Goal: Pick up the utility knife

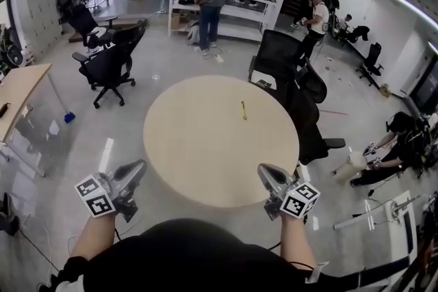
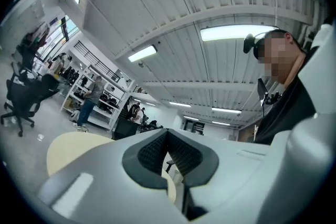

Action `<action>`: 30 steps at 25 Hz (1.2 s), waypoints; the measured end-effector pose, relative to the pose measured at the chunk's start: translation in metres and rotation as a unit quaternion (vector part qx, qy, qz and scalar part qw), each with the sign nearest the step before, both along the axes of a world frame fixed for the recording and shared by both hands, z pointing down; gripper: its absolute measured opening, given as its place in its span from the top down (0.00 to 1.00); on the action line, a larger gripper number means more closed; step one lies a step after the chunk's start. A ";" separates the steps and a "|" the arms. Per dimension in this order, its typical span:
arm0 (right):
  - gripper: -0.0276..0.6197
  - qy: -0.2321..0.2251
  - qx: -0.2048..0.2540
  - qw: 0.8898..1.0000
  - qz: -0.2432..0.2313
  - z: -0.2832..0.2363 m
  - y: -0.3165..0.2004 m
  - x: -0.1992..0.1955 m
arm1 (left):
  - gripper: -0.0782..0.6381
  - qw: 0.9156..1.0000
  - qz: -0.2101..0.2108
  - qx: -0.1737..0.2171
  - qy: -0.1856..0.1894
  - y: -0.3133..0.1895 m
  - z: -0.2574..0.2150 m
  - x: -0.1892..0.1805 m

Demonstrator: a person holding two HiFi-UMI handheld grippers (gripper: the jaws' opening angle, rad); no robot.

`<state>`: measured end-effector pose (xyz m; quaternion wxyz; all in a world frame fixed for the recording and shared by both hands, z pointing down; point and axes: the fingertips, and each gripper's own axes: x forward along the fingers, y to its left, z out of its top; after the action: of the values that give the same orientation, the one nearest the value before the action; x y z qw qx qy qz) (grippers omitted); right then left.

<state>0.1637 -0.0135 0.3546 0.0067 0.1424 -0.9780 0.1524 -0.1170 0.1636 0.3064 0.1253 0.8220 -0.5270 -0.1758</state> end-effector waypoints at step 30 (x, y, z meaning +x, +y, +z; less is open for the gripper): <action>0.93 0.001 -0.053 0.988 0.143 0.035 -0.213 -0.055 | 0.91 0.990 0.138 -0.019 -0.016 -0.288 0.034 -0.096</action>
<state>0.1085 -0.2260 0.3892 -0.0070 0.2800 -0.9381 0.2037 -0.2130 -0.1244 0.3400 0.1556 0.8871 -0.4135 -0.1336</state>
